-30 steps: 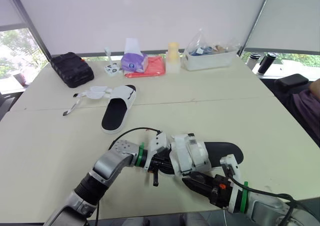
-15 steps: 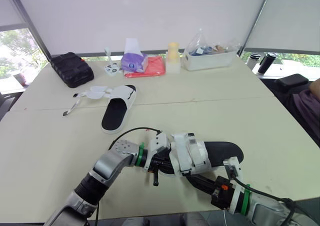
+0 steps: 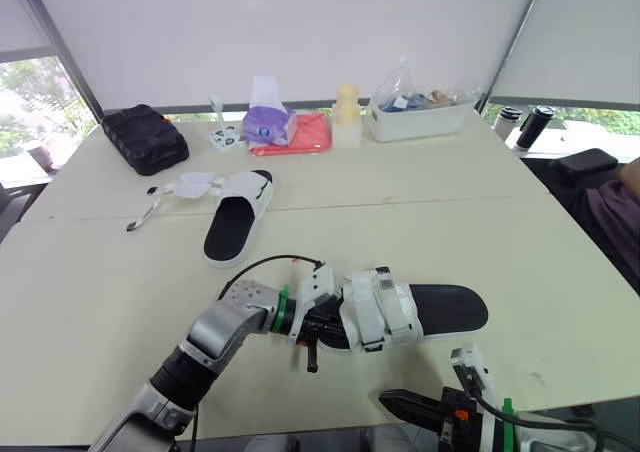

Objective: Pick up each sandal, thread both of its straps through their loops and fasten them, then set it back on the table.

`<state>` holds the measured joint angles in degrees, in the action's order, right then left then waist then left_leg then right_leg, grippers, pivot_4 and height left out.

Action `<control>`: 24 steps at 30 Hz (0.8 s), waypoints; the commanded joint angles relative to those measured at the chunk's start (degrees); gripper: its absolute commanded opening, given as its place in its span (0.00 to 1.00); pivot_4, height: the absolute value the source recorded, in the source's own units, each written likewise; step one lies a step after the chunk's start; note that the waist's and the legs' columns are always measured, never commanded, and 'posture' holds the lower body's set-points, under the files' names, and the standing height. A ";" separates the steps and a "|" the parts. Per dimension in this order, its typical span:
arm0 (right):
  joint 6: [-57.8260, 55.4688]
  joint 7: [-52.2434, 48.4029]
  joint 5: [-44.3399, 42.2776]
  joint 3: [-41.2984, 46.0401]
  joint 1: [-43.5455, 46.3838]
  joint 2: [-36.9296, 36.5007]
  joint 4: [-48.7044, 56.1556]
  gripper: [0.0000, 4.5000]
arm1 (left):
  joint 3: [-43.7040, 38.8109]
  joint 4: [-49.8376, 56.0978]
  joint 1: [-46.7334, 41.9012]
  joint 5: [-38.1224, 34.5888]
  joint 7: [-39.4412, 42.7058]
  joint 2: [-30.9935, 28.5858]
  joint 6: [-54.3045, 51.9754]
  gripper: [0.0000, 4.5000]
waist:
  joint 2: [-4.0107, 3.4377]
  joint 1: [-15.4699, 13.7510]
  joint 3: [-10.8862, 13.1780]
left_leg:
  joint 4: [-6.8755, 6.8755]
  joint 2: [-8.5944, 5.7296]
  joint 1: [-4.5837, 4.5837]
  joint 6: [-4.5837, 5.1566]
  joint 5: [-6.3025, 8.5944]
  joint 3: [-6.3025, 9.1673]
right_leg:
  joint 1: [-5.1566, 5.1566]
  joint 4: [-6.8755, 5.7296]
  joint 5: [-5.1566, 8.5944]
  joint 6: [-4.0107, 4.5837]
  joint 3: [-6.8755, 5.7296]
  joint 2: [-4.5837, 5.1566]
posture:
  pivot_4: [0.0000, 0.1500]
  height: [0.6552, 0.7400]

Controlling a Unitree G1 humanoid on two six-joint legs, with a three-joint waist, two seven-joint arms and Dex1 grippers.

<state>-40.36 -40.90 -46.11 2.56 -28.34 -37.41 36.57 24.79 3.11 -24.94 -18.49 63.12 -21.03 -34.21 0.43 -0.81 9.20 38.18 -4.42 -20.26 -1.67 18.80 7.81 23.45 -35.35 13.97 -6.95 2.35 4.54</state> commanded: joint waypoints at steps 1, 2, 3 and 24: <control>1.58 2.12 1.51 1.15 2.59 1.39 -0.68 0.02 | 0.98 -0.76 0.03 0.66 0.13 0.15 0.47 0.00 | 0.00 0.01 0.00 | 0.00 0.00 0.00 0.00 0.00 0.00 | 0.00 0.00 0.00 0.00 0.00 0.00 | 1.00 1.00; 2.08 2.40 1.85 1.22 3.48 1.77 -0.83 0.02 | 0.97 -0.83 0.00 0.70 0.17 0.16 0.55 0.00 | 0.00 0.03 0.00 | 0.00 0.00 0.00 0.00 0.00 0.00 | 0.00 0.00 0.00 0.00 0.00 0.00 | 1.00 1.00; 2.37 2.64 1.82 1.25 4.39 2.23 -0.88 0.07 | 0.96 -0.95 -0.07 0.75 0.21 0.17 0.64 0.00 | 0.00 0.03 0.00 | 0.00 0.00 0.00 0.00 0.00 -0.01 | 0.00 0.00 0.00 0.00 0.00 0.00 | 1.00 1.00; -0.25 8.26 -4.38 3.67 10.97 8.64 1.01 0.70 | 0.70 -1.08 -0.15 0.87 0.10 0.05 0.64 0.00 | -0.02 0.13 0.00 | 0.01 0.02 0.00 -0.04 -0.03 0.00 | 0.05 -0.04 -0.01 0.01 0.01 -0.03 | 1.00 1.00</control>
<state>-41.36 -32.91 -47.41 4.47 -18.83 -29.82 35.32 24.36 2.27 -25.49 -17.99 63.03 -21.10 -33.23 0.42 -0.68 9.20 38.18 -4.40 -20.26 -1.71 18.77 7.81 23.50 -35.39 13.96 -6.94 2.36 4.52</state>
